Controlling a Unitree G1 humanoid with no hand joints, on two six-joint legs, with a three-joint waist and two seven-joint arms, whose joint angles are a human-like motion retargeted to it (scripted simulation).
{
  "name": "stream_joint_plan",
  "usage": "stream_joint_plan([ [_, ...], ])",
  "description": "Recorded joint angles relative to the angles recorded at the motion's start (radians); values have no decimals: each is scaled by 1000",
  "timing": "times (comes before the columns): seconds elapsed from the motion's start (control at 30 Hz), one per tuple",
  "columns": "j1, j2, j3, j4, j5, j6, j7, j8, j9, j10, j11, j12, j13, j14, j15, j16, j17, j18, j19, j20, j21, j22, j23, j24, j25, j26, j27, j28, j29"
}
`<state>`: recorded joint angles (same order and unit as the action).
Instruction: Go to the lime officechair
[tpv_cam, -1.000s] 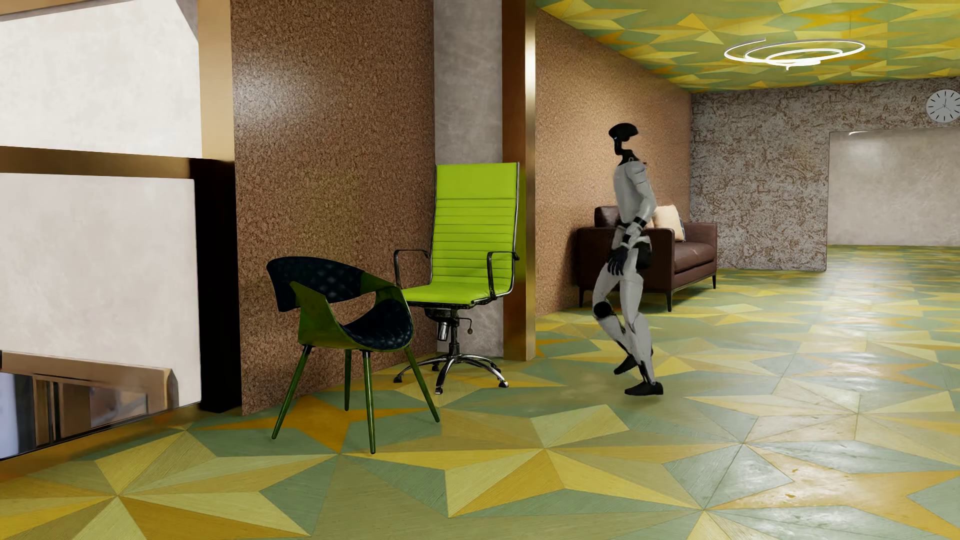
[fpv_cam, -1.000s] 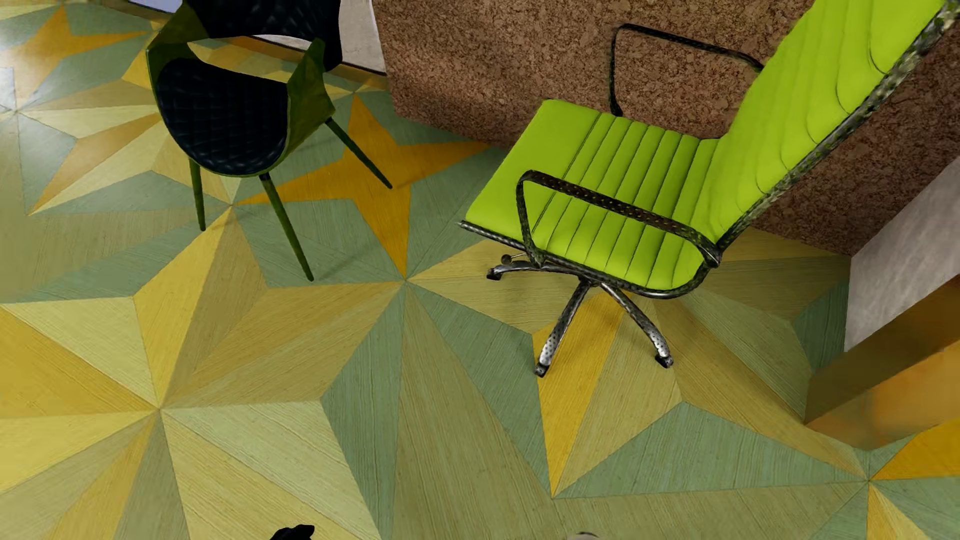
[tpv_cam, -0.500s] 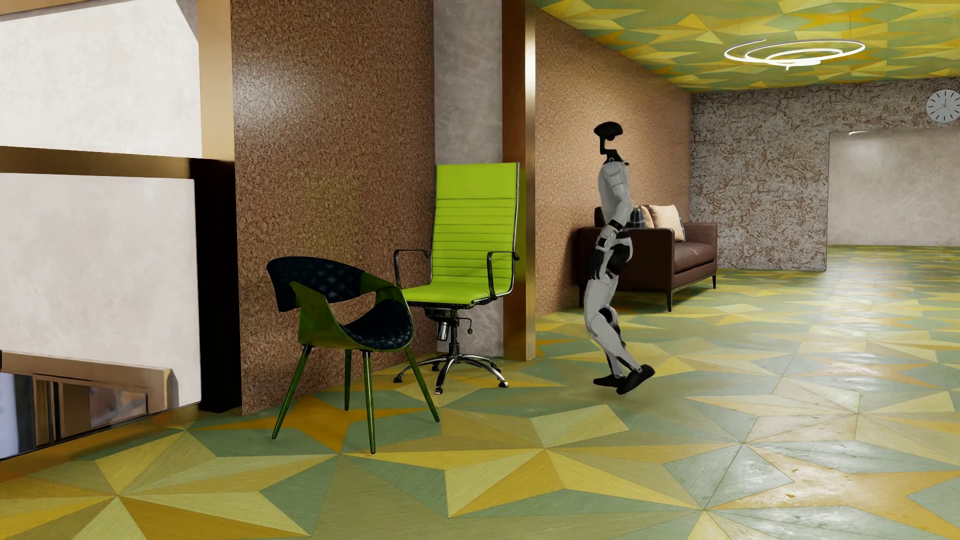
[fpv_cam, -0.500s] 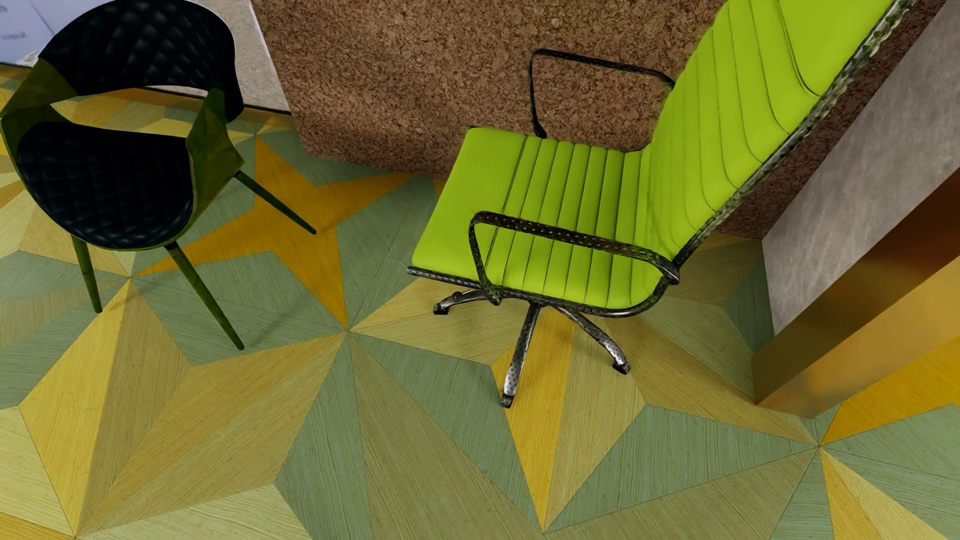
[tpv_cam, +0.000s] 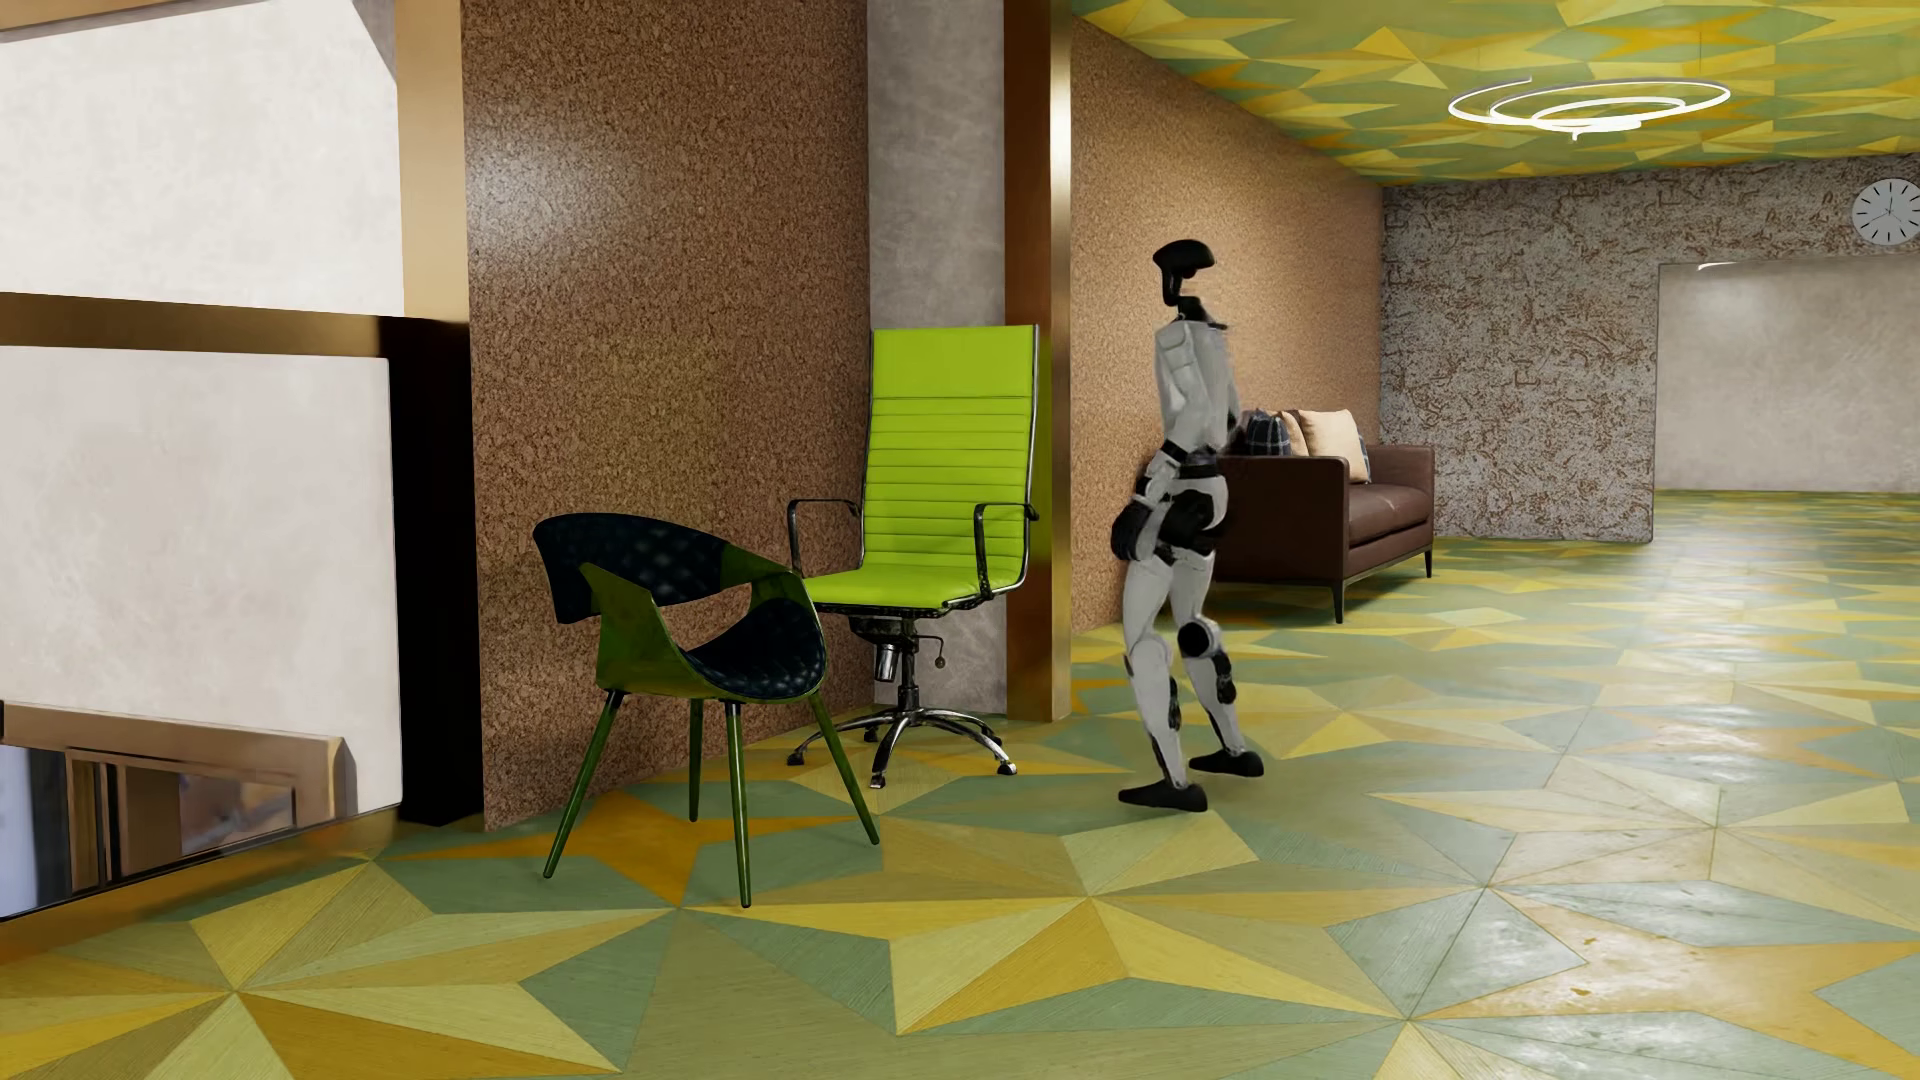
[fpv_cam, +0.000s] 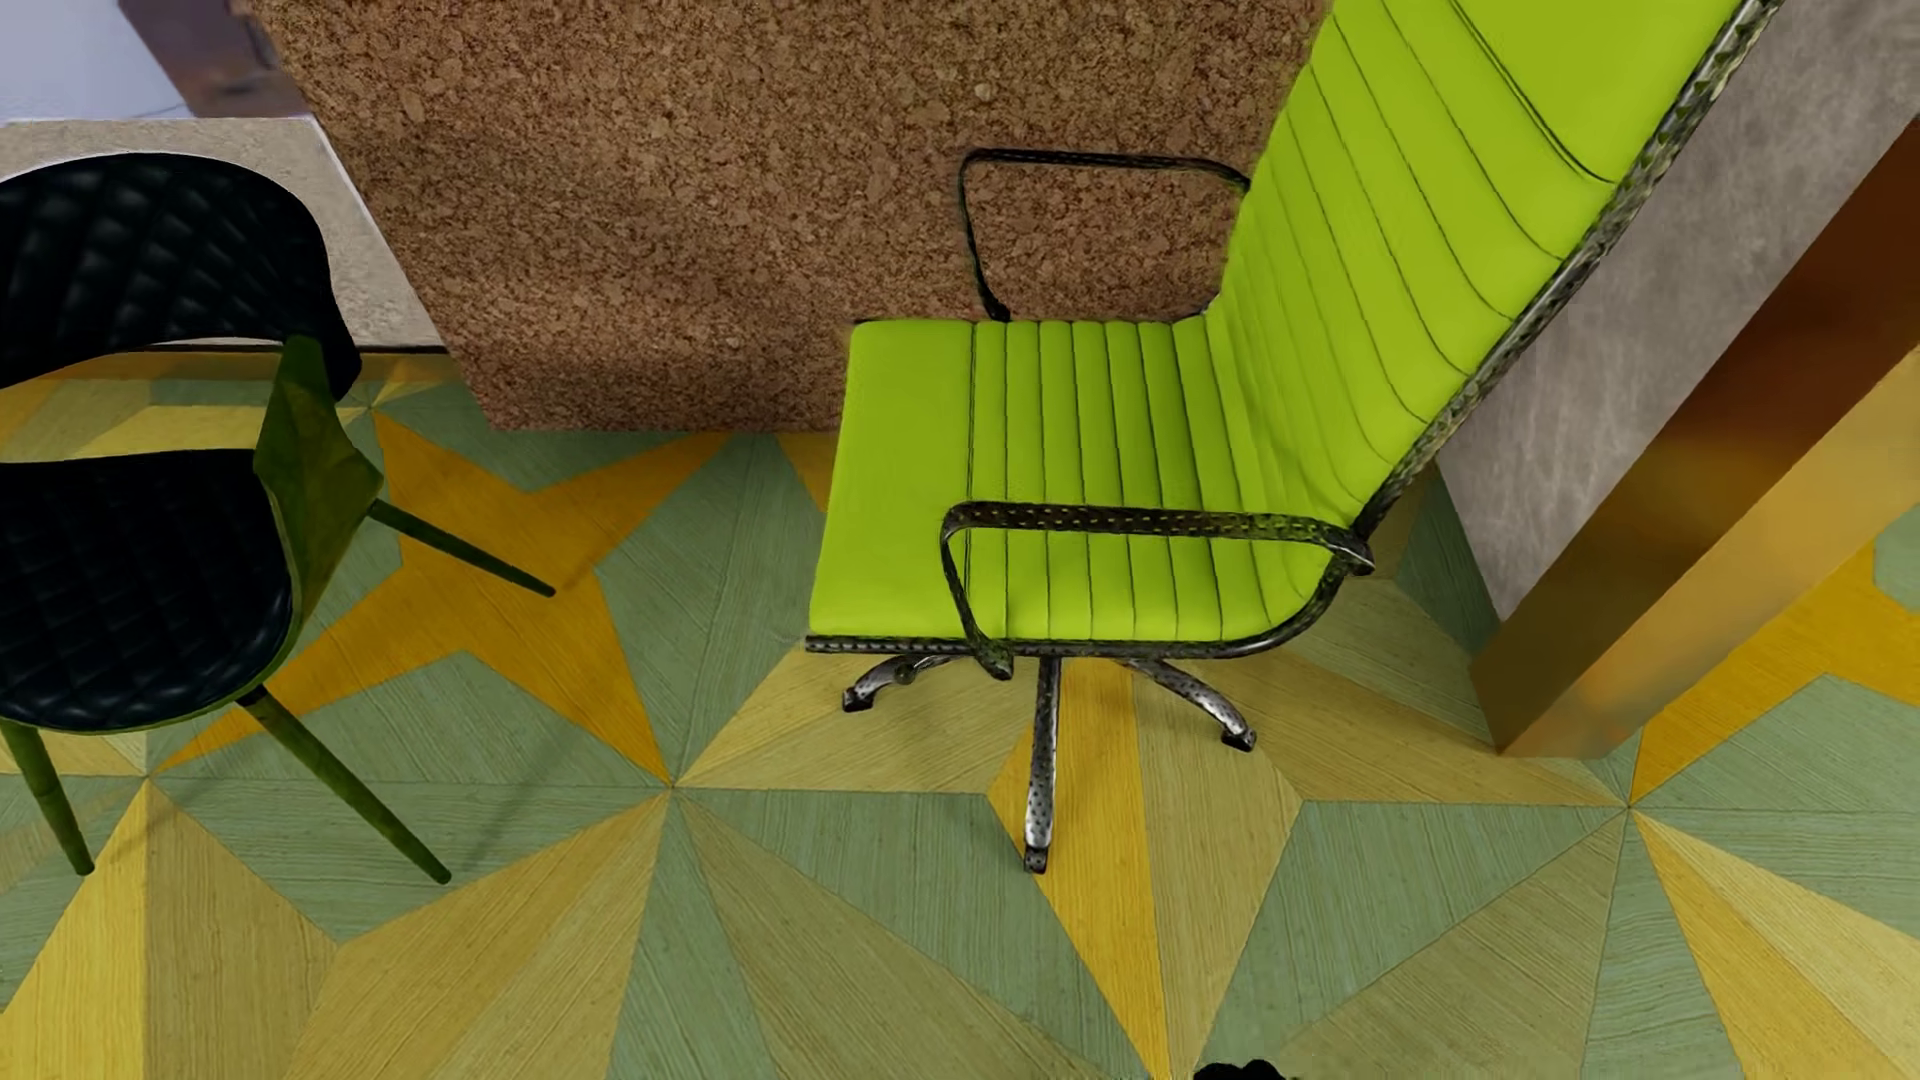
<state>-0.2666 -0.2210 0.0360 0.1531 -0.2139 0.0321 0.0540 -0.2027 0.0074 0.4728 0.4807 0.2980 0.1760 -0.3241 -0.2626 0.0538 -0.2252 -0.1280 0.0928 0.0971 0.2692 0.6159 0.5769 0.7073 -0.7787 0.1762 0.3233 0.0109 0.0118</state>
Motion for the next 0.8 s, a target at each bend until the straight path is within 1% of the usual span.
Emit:
stream_joint_plan([
  [0.03, 7, -11, -2, -23, -25, -6, 22, 22, 3, -1, 12, -5, 6, -9, 9, 3, -5, 14, 11, -12, 11, -10, 15, 1, -10, -7, 3, 9, 20],
  [0.07, 15, -24, -3, -46, -48, -13, 44, 46, 5, -5, 22, -18, 18, -16, 18, -1, -9, 27, 20, -22, 17, -18, 21, -3, -15, -3, 7, 17, 39],
  [0.17, 30, -63, -4, -108, -105, -36, 108, 107, 12, -20, 35, -38, 29, -30, 53, -9, -18, 73, 24, -26, 35, -37, 43, -42, -18, 5, 13, 37, 74],
  [0.2, 33, -75, -3, -120, -123, -43, 129, 102, 14, -24, 35, -36, 33, -33, 69, -3, -19, 86, 22, -21, 42, -32, 44, -49, -16, -5, 14, 43, 77],
  [0.23, 33, -85, -1, -129, -143, -50, 150, 69, 14, -26, 34, -39, 32, -37, 79, 1, -18, 98, 12, -20, 47, -27, 47, -50, -13, -9, 16, 46, 78],
  [0.27, 32, -94, 2, -134, -165, -57, 171, 15, 15, -27, 40, -43, 28, -41, 82, 4, -17, 107, -13, -20, 53, -23, 50, -49, -10, -9, 17, 47, 78],
  [0.3, 31, -107, 2, -136, -165, -62, 188, -3, 16, -28, 61, -48, 22, -44, 65, 8, -16, 116, -28, -21, 59, -18, 51, -49, -6, -9, 16, 47, 78],
  [0.33, 31, -121, 2, -136, -141, -66, 203, 12, 16, -27, 93, -51, 16, -46, 36, 12, -16, 123, -11, -21, 64, -13, 51, -49, -2, -8, 15, 45, 78],
  [0.37, 31, -132, 3, -134, -105, -69, 218, 38, 16, -27, 130, -55, 10, -48, 1, 16, -17, 128, 13, -23, 69, -8, 49, -48, 1, -7, 13, 44, 76],
  [0.4, 34, -140, 5, -132, -61, -72, 231, 67, 15, -26, 165, -58, 4, -46, -21, 19, -19, 132, 28, -25, 73, -1, 45, -47, 4, -7, 12, 42, 73],
  [0.43, 36, -134, 8, -131, -30, -76, 244, 68, 13, -28, 183, -69, -5, -45, -41, 18, -20, 136, 10, -34, 75, -3, 45, -45, 7, 9, 10, 38, 70],
  [0.5, 43, -88, 15, -125, -41, -82, 260, -59, 7, -53, 129, -82, -14, -38, -40, 25, -14, 141, -55, -42, 78, -3, 40, -48, 14, 26, 4, 37, 57],
  [0.53, 45, -66, 12, -122, -31, -83, 259, -75, 4, -61, 85, -88, -18, -34, -34, 26, -12, 143, -66, -39, 82, 0, 39, -52, 16, 33, 1, 39, 50],
  [0.67, 44, -25, 5, -109, 2, -76, 259, -78, -3, -80, -25, -105, -34, -25, 4, 5, -23, 149, -37, -20, 108, 20, 37, -69, 16, 49, -3, 46, 47],
  [0.8, 44, -21, 7, -95, 24, -69, 272, -72, -7, -97, -66, -107, -45, -17, 29, -9, -18, 152, -30, -17, 104, 40, 41, -66, 28, 55, 7, 39, 40],
])
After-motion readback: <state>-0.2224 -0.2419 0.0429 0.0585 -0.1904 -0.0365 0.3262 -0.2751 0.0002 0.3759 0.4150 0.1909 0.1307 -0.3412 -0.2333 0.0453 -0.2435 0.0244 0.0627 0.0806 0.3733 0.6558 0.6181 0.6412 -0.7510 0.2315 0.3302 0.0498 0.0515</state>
